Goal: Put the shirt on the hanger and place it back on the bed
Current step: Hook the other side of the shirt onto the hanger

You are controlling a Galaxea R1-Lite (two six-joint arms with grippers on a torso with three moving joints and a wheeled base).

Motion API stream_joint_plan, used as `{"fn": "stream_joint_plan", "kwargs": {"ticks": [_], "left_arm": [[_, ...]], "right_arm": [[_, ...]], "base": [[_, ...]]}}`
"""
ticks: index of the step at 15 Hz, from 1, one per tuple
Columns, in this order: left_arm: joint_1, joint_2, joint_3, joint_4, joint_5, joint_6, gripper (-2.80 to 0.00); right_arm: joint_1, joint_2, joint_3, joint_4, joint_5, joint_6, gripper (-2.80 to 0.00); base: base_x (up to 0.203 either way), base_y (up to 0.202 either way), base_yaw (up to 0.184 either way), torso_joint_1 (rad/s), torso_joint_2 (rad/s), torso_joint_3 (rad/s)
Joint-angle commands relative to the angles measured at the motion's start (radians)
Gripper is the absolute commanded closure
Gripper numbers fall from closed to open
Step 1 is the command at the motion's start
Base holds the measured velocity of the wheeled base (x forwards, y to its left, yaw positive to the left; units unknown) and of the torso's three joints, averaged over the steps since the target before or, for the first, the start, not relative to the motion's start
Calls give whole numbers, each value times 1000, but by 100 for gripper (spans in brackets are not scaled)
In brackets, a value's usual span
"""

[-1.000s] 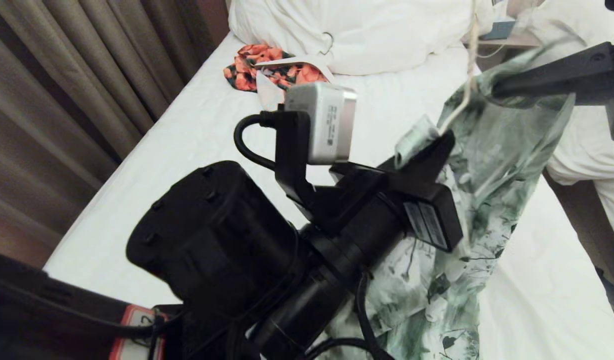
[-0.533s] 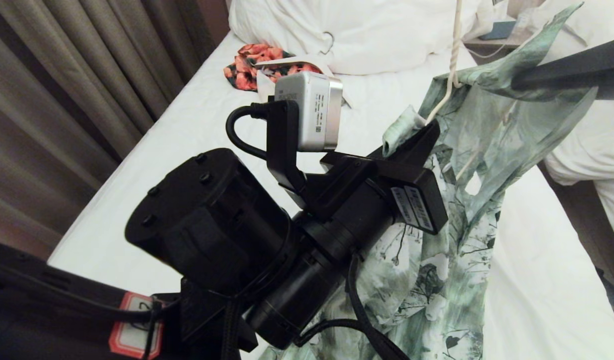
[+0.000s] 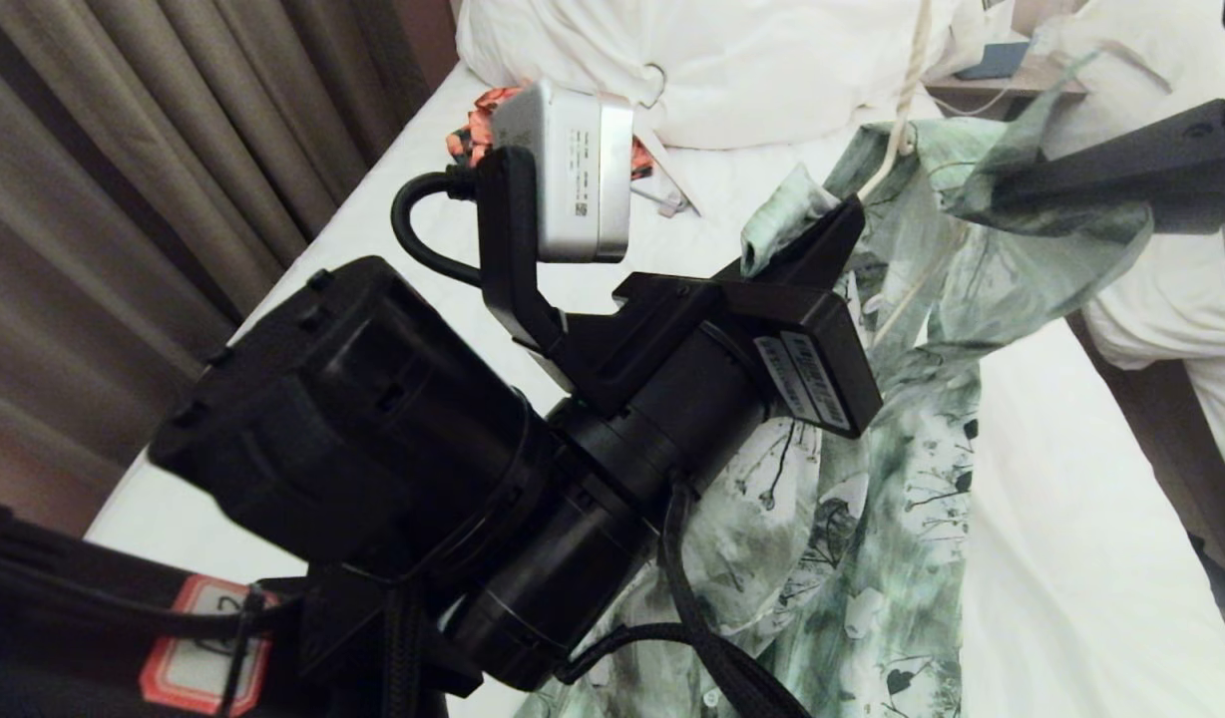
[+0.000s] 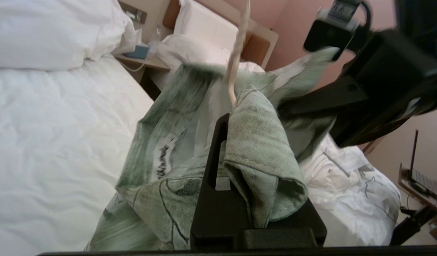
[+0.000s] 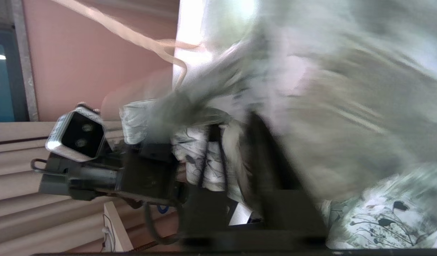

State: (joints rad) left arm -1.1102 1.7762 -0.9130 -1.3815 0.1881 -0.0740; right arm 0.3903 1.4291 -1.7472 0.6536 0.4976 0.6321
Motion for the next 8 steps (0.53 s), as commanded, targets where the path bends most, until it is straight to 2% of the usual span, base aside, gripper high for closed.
{"fn": "stream_joint_plan", "kwargs": {"ticks": [1, 8], "left_arm": [[-2, -17, 2, -7, 2, -2, 0], [-7, -24, 5, -7, 1, -3, 0]], "right_arm": [[1, 8, 0, 4, 5, 3, -280], [-2, 8, -3, -2, 1, 3, -280]], "base": [[0, 0, 0, 0, 0, 0], [0, 0, 0, 0, 0, 0]]}}
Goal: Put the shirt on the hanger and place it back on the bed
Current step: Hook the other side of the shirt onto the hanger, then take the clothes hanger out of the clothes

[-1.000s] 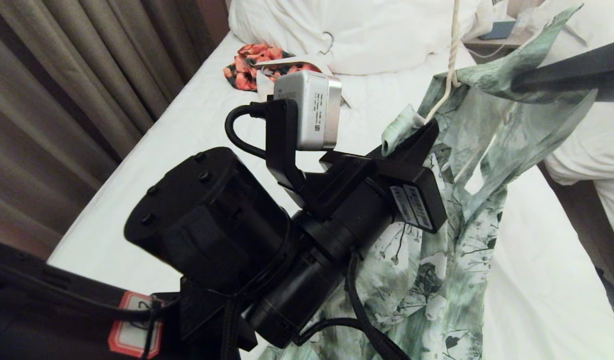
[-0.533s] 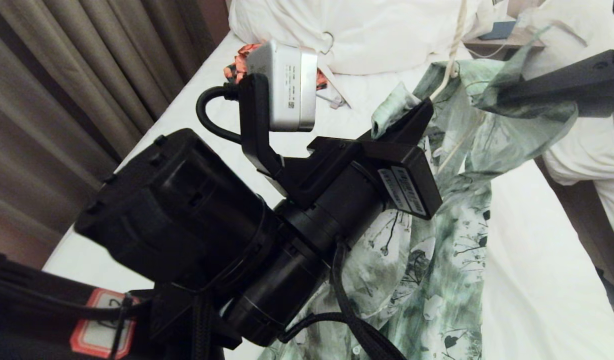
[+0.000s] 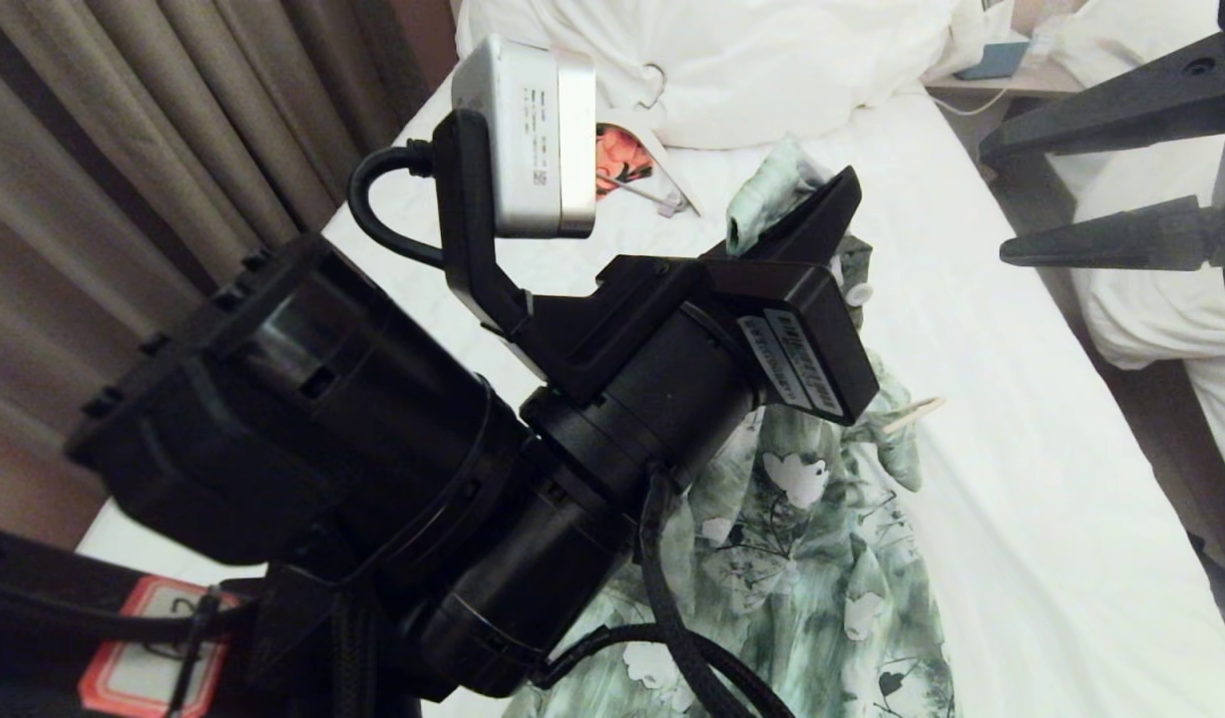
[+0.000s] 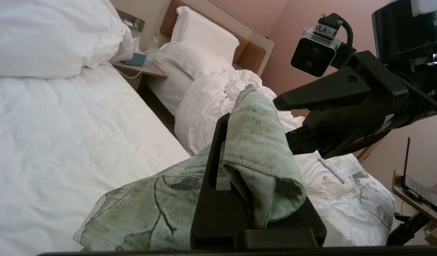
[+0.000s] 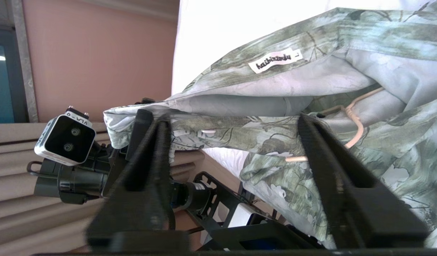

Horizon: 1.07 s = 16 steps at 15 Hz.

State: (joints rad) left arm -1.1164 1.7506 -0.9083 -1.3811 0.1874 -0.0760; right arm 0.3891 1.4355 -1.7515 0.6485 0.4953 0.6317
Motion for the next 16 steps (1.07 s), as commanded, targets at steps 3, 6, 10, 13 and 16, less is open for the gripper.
{"fn": "stream_joint_plan", "kwargs": {"ticks": [3, 6, 10, 13, 16], "left_arm": [[0, 4, 2, -7, 1, -1, 0], [0, 6, 2, -7, 1, -1, 0], [1, 6, 2, -6, 0, 1, 0], [1, 6, 2, -6, 0, -1, 0], [1, 13, 0, -4, 1, 1, 0]], "right_arm": [[-1, -1, 1, 3, 2, 5, -280], [0, 3, 13, 6, -18, 6, -280], [2, 10, 13, 77, -81, 8, 0], [4, 21, 16, 185, -153, 0, 0], [58, 36, 13, 320, -346, -129, 0]], "base": [[0, 0, 0, 0, 0, 0], [0, 0, 0, 0, 0, 0], [0, 0, 0, 0, 0, 0], [0, 0, 0, 0, 0, 0], [0, 0, 0, 0, 0, 0]]}}
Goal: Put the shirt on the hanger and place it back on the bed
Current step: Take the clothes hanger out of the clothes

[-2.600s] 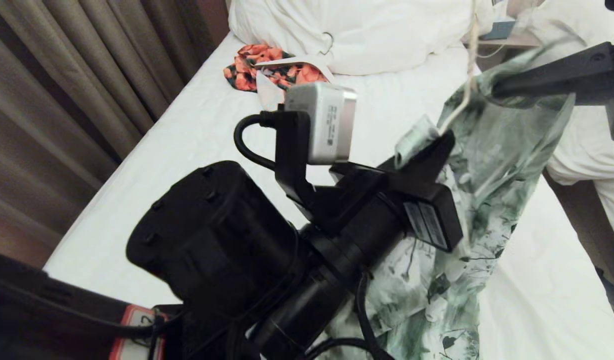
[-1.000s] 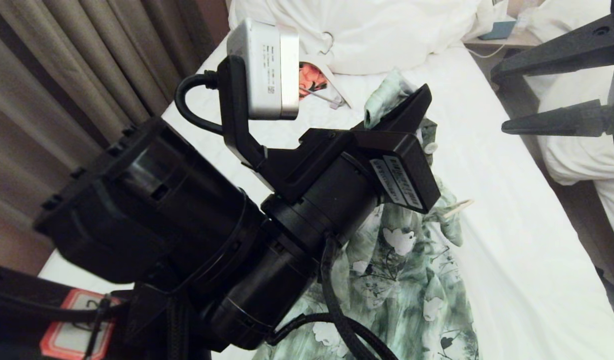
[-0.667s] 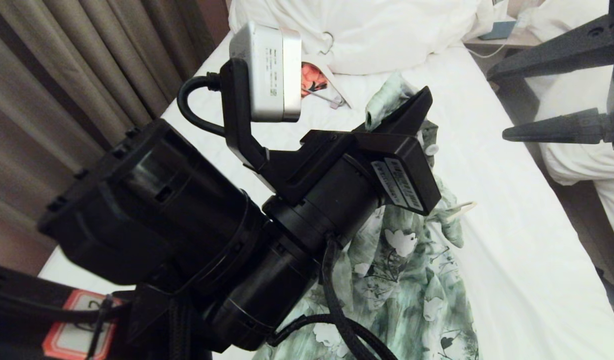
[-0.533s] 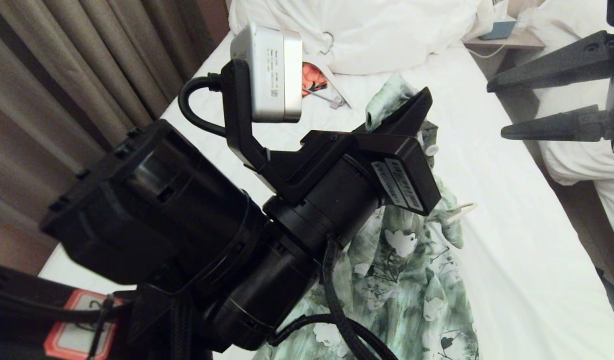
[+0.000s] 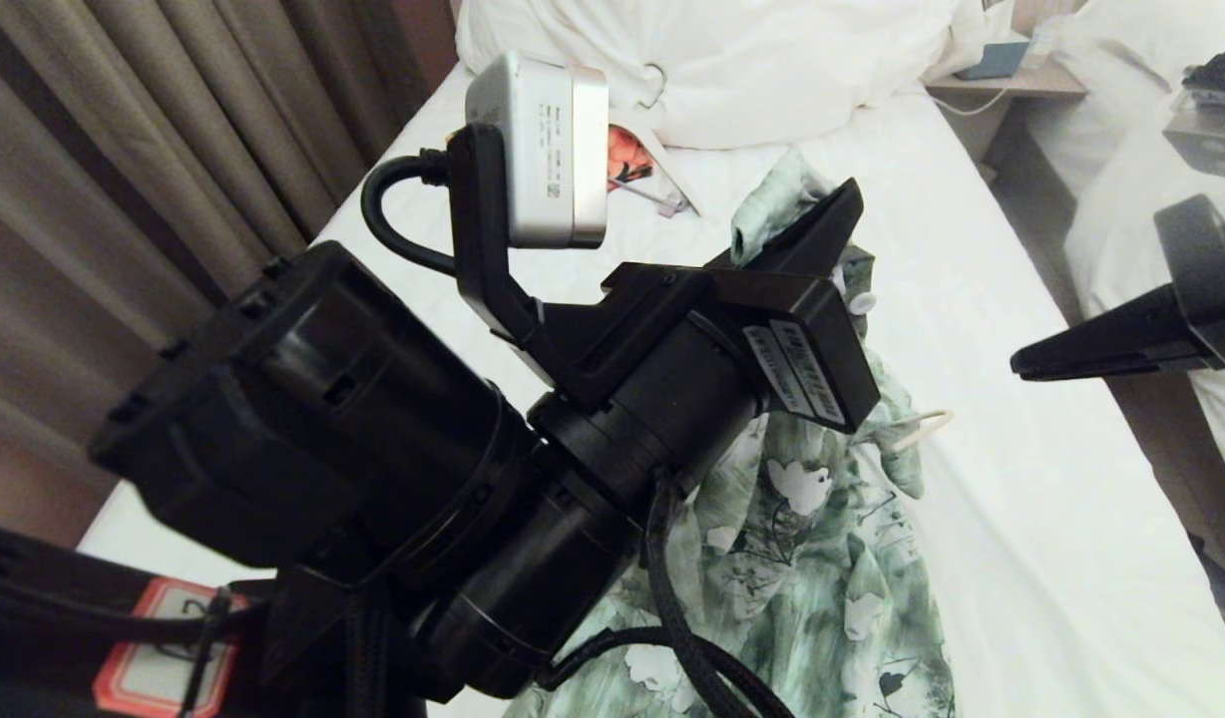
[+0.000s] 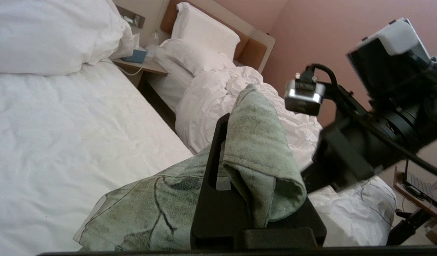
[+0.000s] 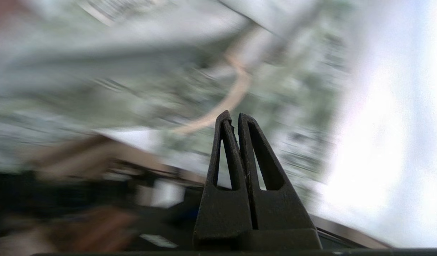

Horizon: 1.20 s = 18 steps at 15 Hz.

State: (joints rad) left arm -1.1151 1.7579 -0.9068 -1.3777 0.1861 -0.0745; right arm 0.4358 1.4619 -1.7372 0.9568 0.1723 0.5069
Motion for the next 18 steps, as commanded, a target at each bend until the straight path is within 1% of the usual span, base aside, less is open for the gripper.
{"fn": "stream_joint_plan", "kwargs": {"ticks": [1, 3, 4, 5, 8, 11, 13, 15, 18], "left_arm": [[0, 9, -1, -8, 3, -1, 0], [1, 9, -1, -8, 3, -1, 0], [1, 10, -1, -8, 2, -1, 0], [1, 9, -1, -8, 3, -1, 0], [1, 9, -1, -8, 1, -1, 0], [1, 9, -1, -8, 1, -1, 0], [3, 9, -1, -8, 1, -1, 0], [3, 9, -1, -8, 2, -1, 0], [3, 9, -1, -8, 2, -2, 0]], "right_arm": [[35, 10, -4, 45, -66, -32, 0], [47, 7, -6, 80, -77, -90, 0], [49, 5, -5, 104, -83, -142, -280], [57, 3, -3, 122, -104, -179, -280], [81, -6, 19, 123, -140, -231, -280], [83, -4, 48, 110, -149, -321, -280], [83, -1, 55, 102, -161, -411, -280], [85, 2, 69, 96, -198, -506, -280], [105, 15, 83, 51, -245, -577, -280]], "base": [[0, 0, 0, 0, 0, 0], [0, 0, 0, 0, 0, 0], [0, 0, 0, 0, 0, 0], [0, 0, 0, 0, 0, 0], [0, 0, 0, 0, 0, 0], [0, 0, 0, 0, 0, 0], [0, 0, 0, 0, 0, 0], [0, 0, 0, 0, 0, 0], [0, 0, 0, 0, 0, 0]]}}
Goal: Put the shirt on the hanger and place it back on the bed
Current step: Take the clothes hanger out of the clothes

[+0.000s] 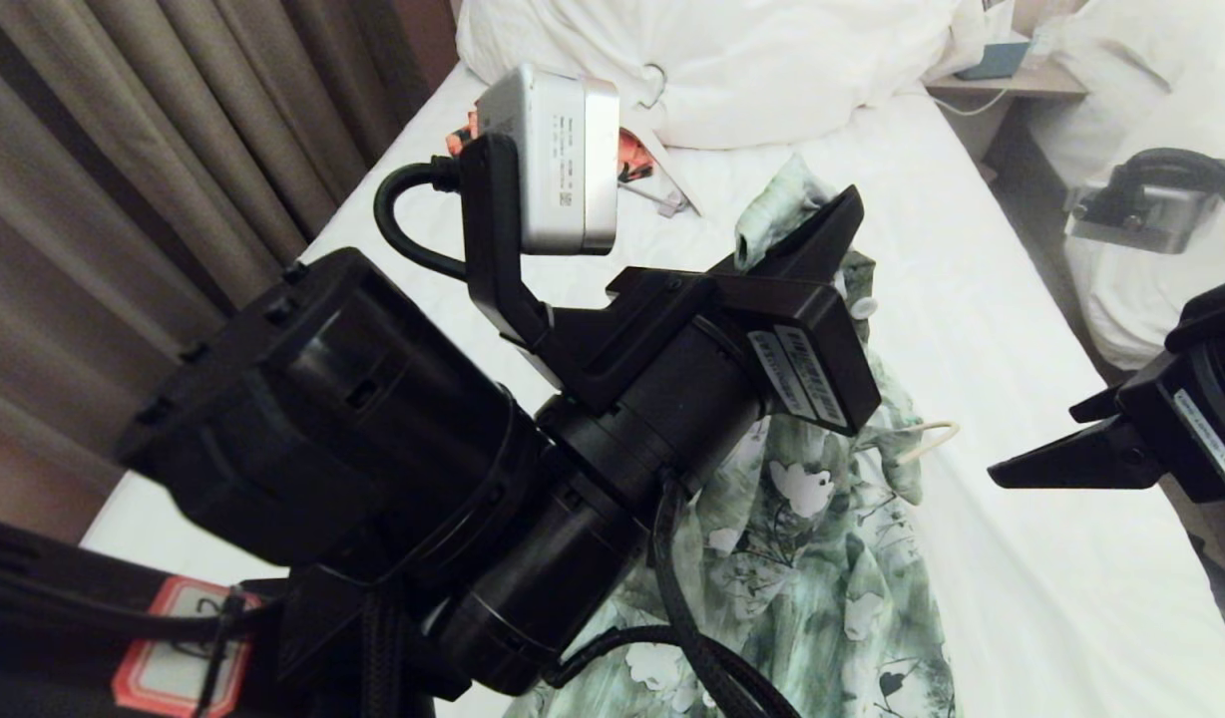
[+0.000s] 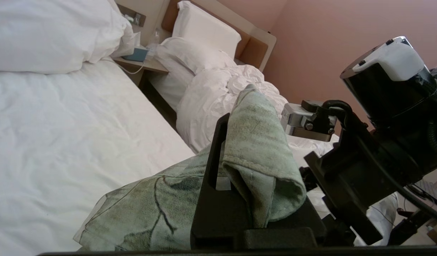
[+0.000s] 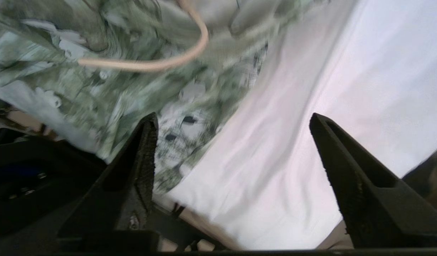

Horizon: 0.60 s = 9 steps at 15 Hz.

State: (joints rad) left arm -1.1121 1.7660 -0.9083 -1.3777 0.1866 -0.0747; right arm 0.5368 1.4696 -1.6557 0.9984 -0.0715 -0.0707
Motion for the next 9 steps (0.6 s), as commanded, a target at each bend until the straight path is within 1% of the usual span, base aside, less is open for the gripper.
{"fn": "stream_joint_plan", "kwargs": {"ticks": [1, 4, 7, 8, 9], "left_arm": [[0, 0, 0, -8, 2, 0, 0], [0, 0, 0, -8, 1, 0, 0], [0, 0, 0, -8, 2, 0, 0], [0, 0, 0, -8, 1, 0, 0], [0, 1, 0, -8, 1, 0, 0]], "right_arm": [[10, 6, 23, -21, -3, -20, -280], [24, -16, 130, -185, -4, -92, -280], [36, -52, 269, -438, -6, -153, -280], [40, -58, 291, -494, -7, -163, -280], [41, -60, 296, -520, -8, -168, -280]], "base": [[0, 0, 0, 0, 0, 0], [0, 0, 0, 0, 0, 0], [0, 0, 0, 0, 0, 0], [0, 0, 0, 0, 0, 0], [0, 0, 0, 0, 0, 0]]}}
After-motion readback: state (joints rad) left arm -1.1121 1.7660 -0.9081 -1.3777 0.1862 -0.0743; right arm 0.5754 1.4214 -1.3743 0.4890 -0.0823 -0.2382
